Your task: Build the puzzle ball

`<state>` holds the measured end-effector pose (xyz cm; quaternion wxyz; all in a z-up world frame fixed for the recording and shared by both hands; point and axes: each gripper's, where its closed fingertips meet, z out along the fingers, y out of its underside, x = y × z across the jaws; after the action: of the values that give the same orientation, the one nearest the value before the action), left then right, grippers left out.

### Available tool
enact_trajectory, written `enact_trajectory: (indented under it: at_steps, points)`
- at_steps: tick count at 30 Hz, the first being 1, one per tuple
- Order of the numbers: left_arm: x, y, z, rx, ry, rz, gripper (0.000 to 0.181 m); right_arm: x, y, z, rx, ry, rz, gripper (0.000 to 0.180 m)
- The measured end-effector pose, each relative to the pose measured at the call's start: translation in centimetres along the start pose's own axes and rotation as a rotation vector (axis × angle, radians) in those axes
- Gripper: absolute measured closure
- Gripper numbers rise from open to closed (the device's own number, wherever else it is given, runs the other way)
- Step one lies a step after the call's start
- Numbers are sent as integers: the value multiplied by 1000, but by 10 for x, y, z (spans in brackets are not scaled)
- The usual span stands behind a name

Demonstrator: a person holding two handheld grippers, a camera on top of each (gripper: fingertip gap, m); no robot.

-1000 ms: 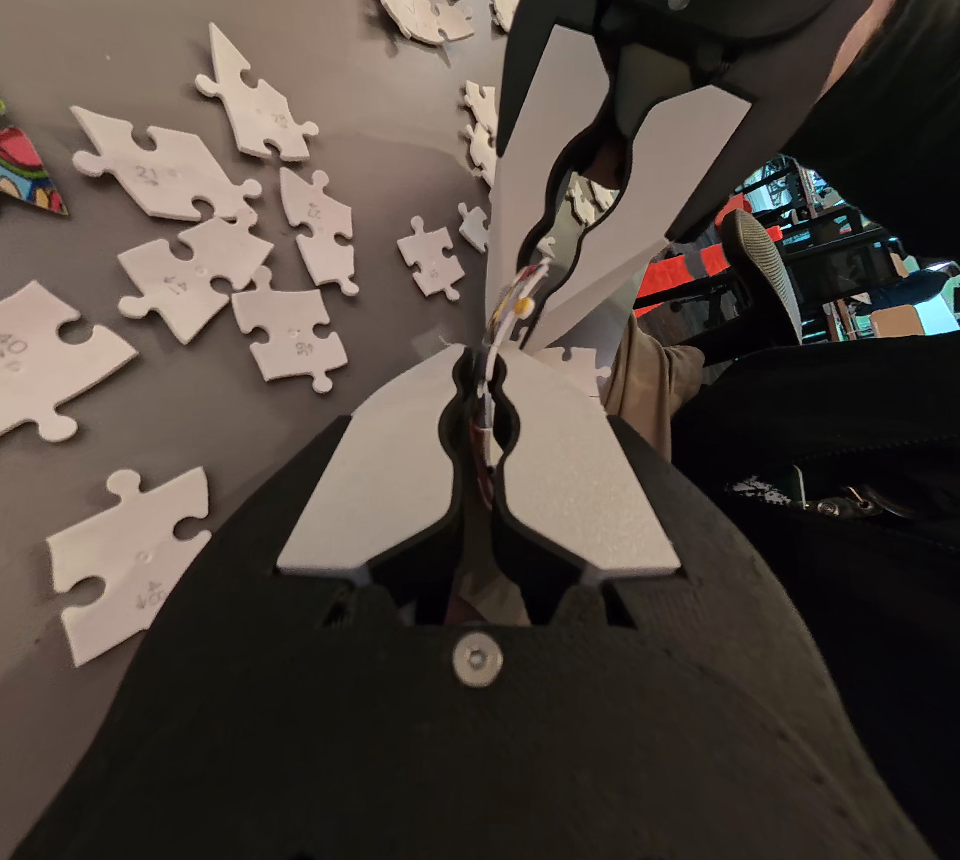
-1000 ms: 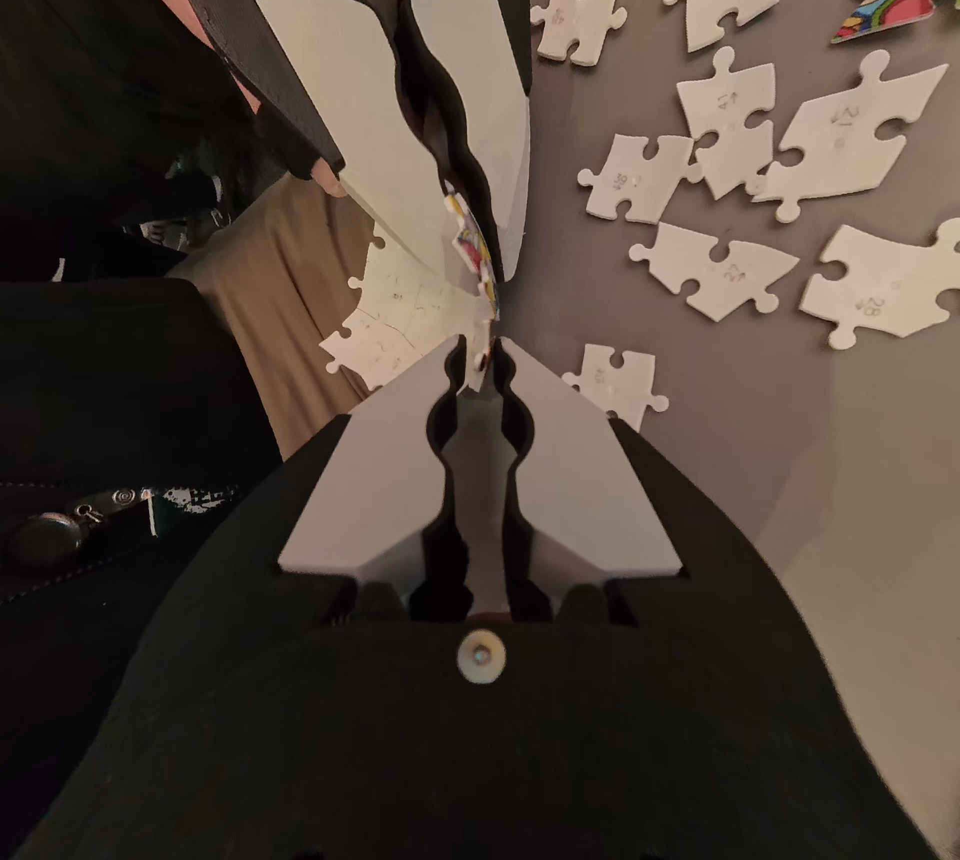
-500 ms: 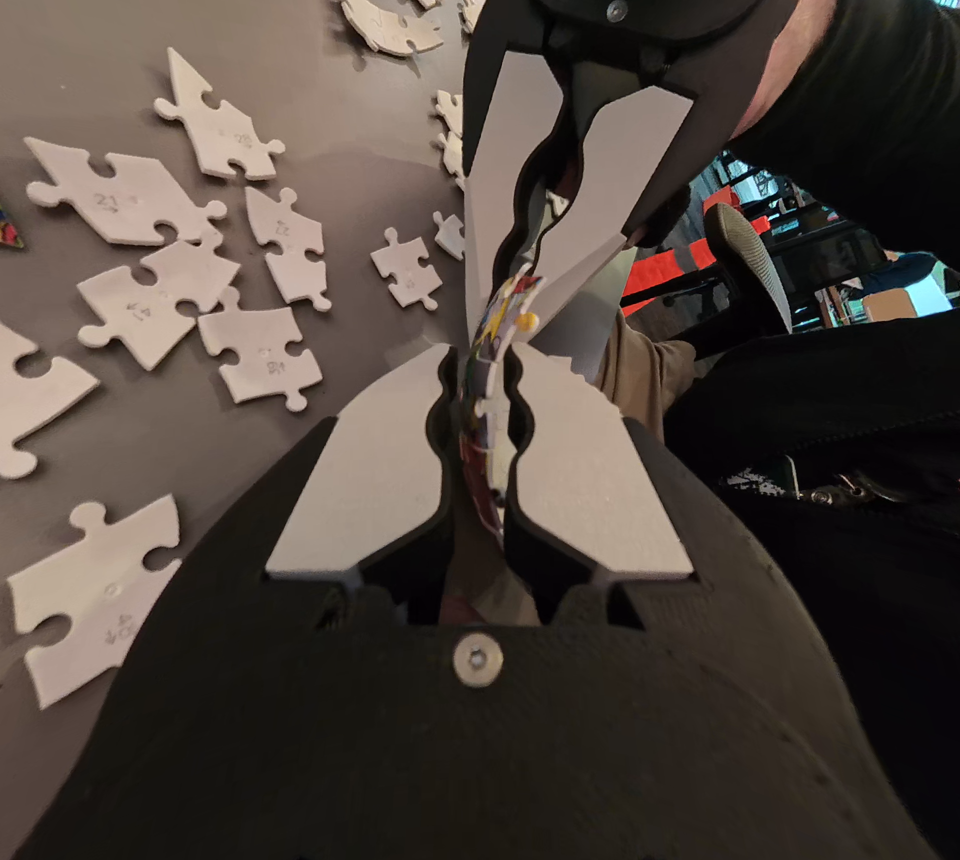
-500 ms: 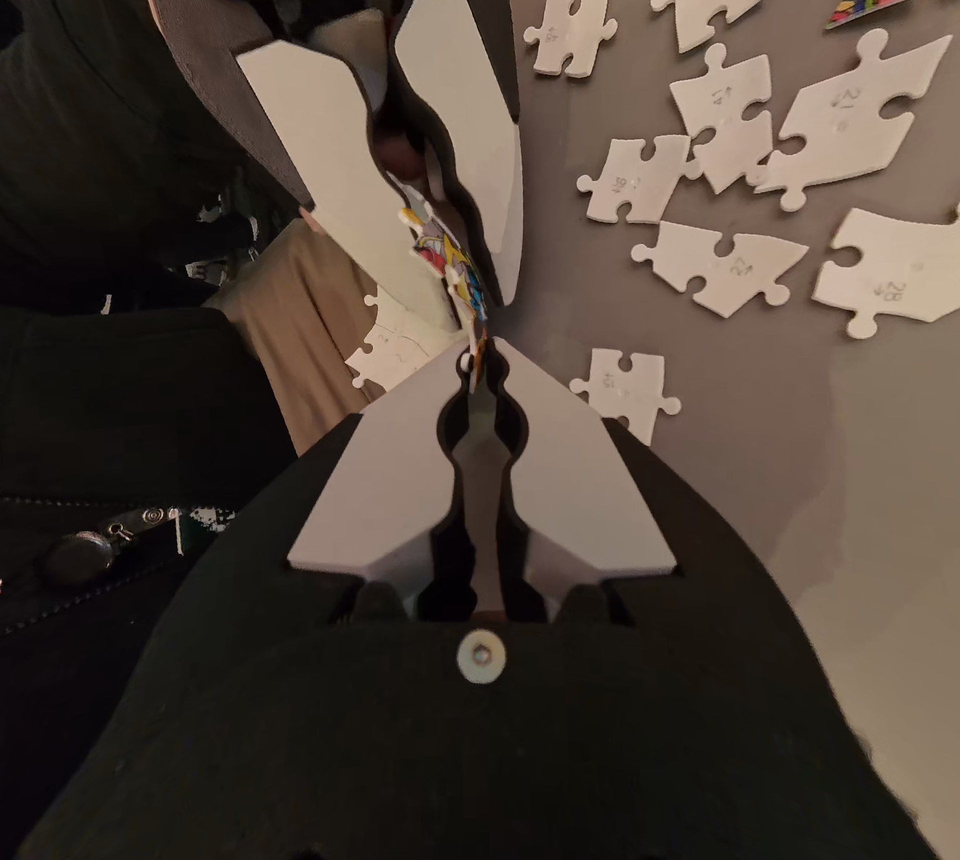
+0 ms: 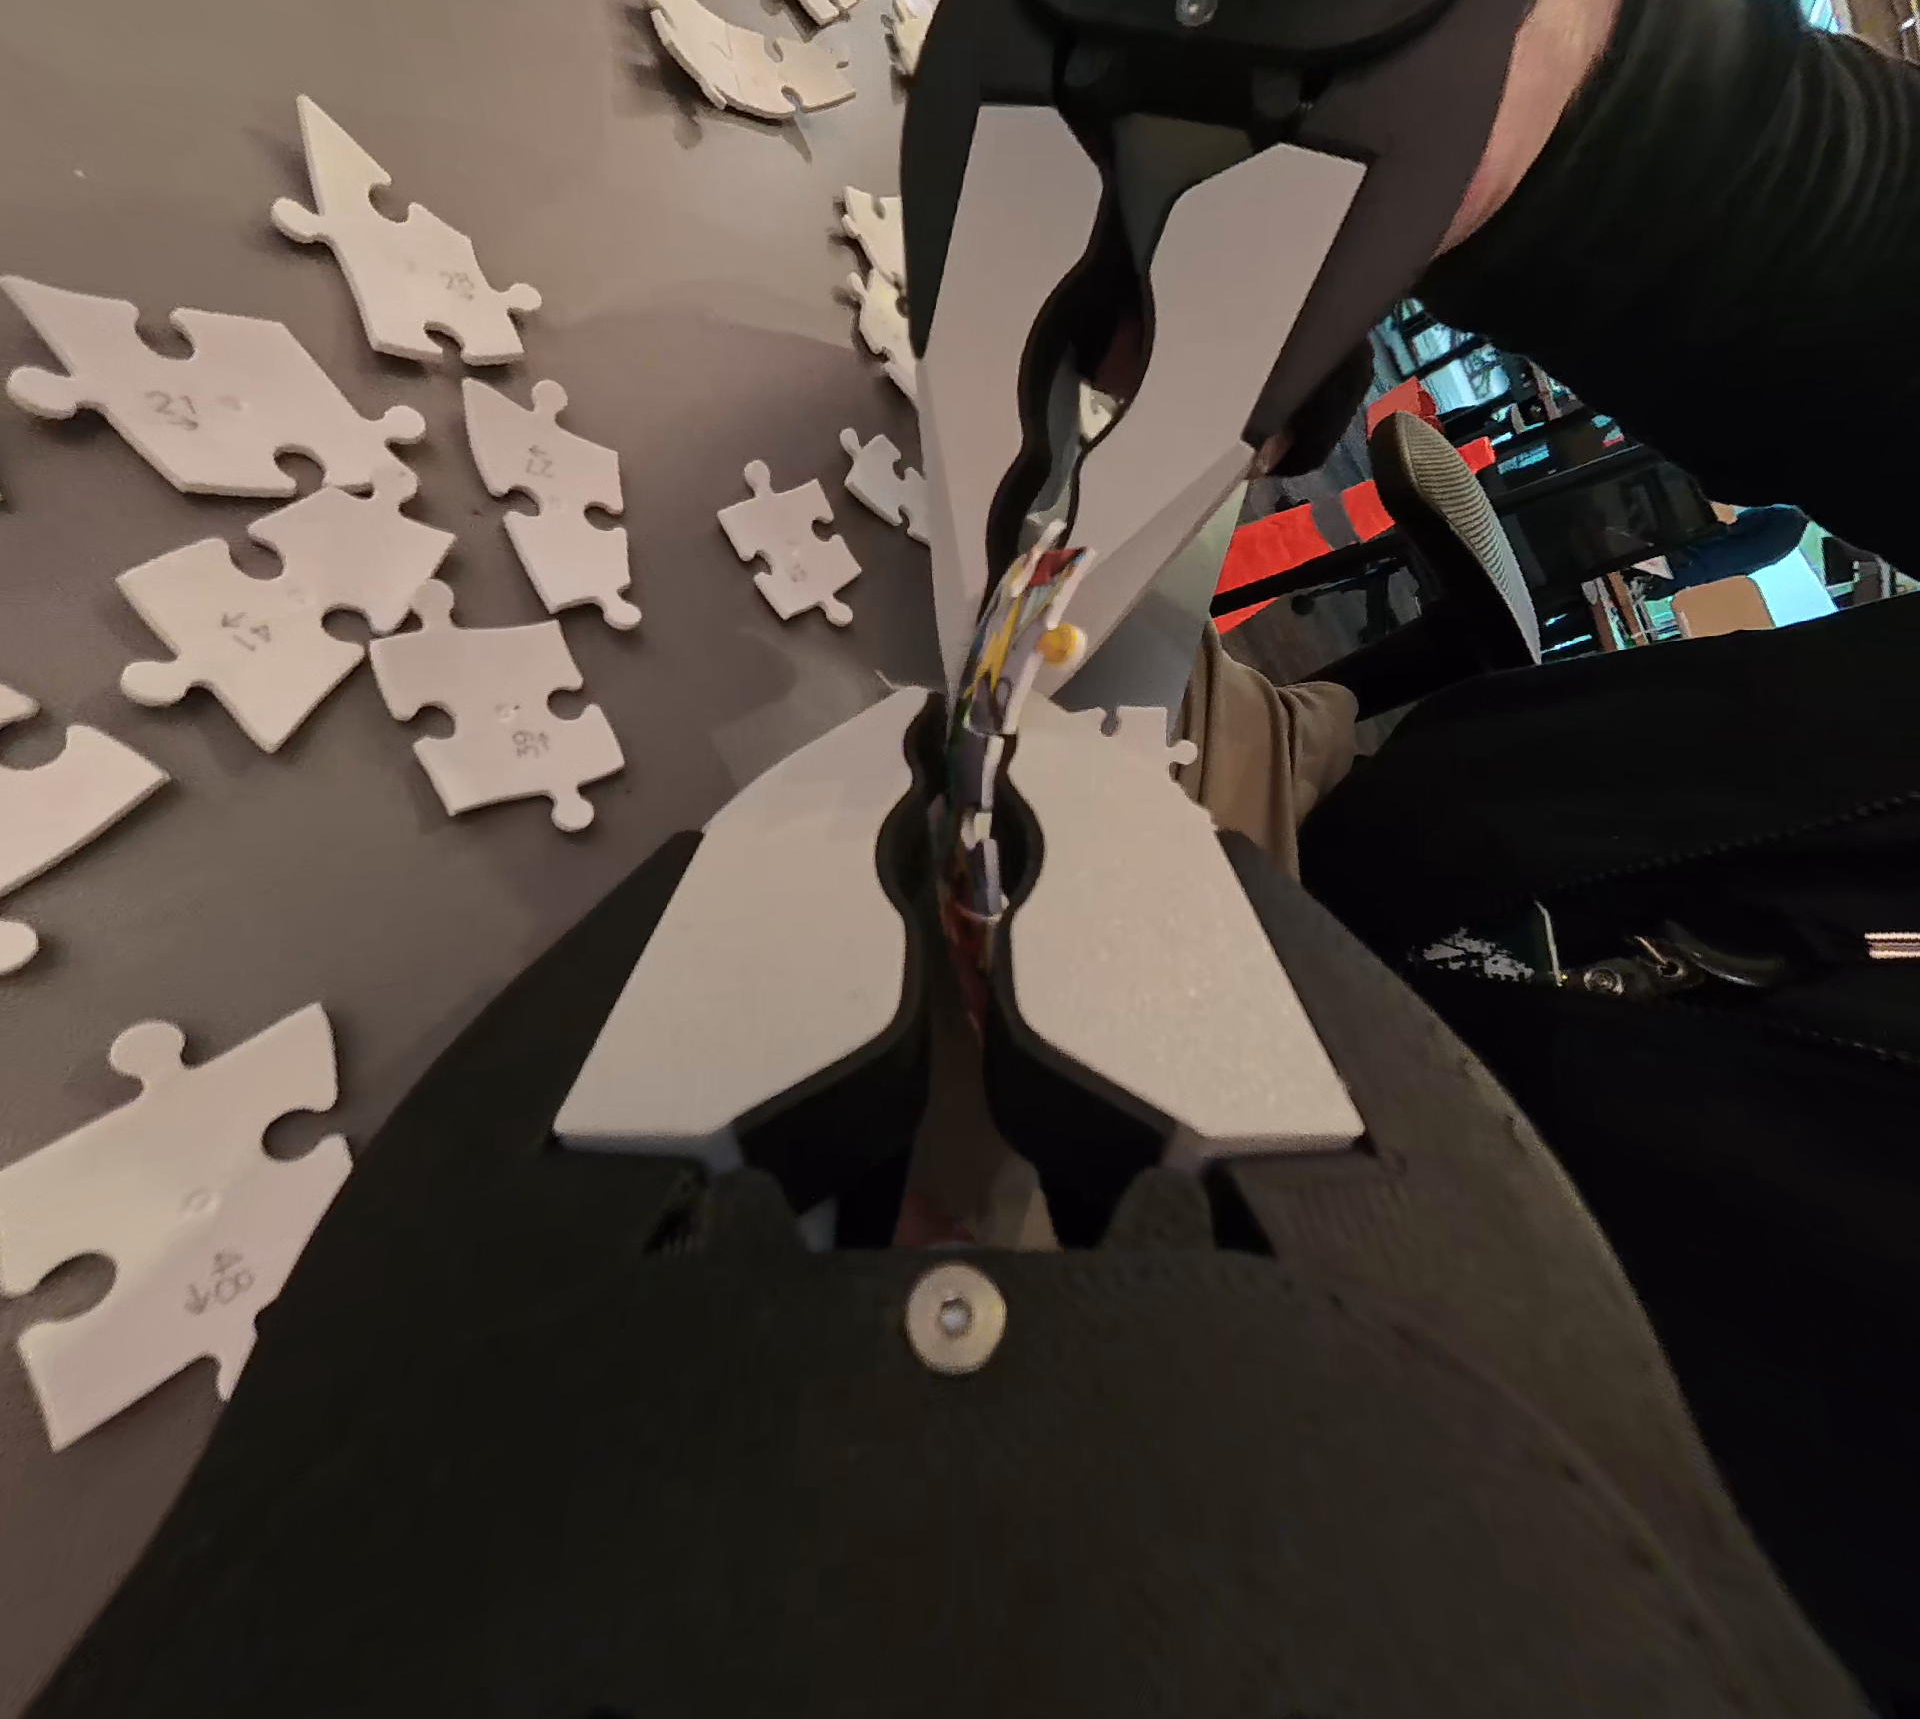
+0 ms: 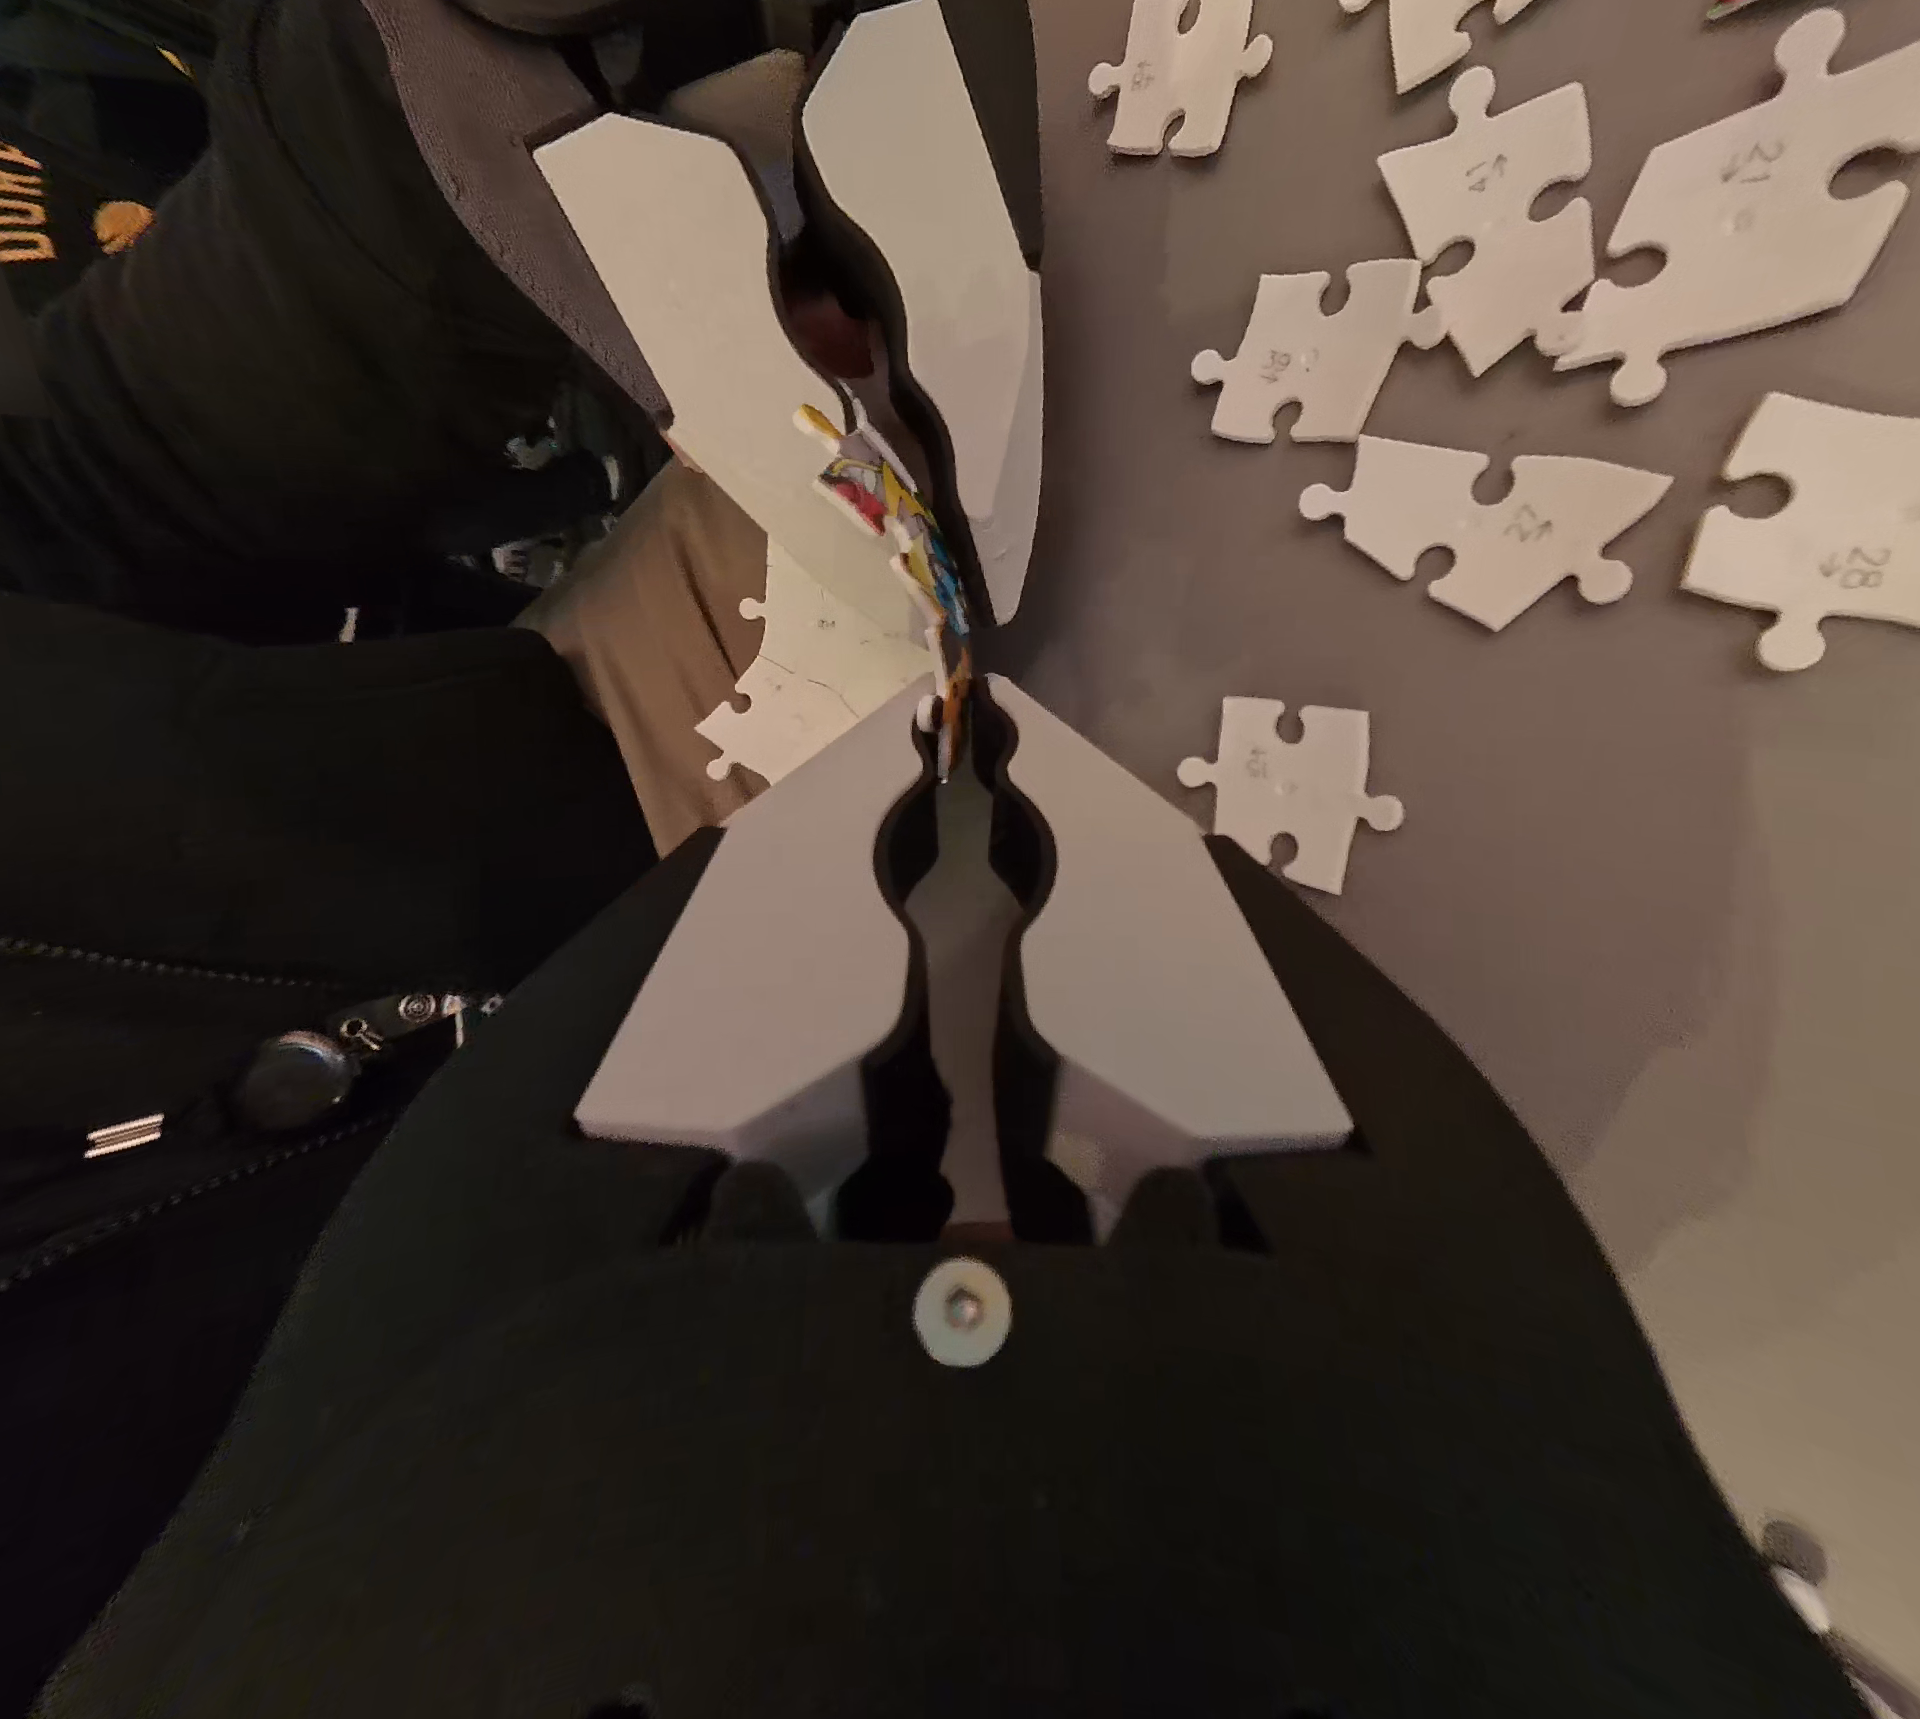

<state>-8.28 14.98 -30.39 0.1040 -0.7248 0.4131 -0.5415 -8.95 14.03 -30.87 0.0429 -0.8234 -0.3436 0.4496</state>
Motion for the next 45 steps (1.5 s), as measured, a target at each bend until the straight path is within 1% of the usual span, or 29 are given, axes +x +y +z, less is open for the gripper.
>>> enact_trajectory:
  at_steps: [3, 6, 9, 13, 22, 26, 32, 37, 42, 45]
  points:
    - [-1, 1, 1, -7, -14, 3, 174, 2, 0, 0, -1, 7, 8, 179]
    - [-3, 1, -1, -11, -23, 7, 174, 2, -4, -4, 12, 58, -50, 174]
    - [-3, 1, -2, -6, -20, 5, 174, 2, -7, -11, 21, 91, -89, 175]
    - [-2, 2, -1, -17, -21, 13, 174, 0, -18, -19, 74, 110, -138, 177]
    - [-1, 5, 1, -34, -24, 23, 174, 1, -17, -15, 84, 144, -206, 180]
    - [-2, 5, 1, -36, -21, 18, 174, 2, -18, -15, 98, 147, -181, 180]
    - [-3, 4, -1, -30, -26, 19, 175, 1, -22, -14, 119, 195, -270, 179]
    - [-3, 6, 1, -44, -28, 20, 175, 0, -23, -15, 140, 175, -261, 178]
    - [-3, 10, 5, -72, -34, 28, 175, 1, -18, -12, 116, 175, -258, 180]
    - [-4, 9, 5, -67, -40, 25, 174, 2, -20, -12, 134, 168, -207, 180]
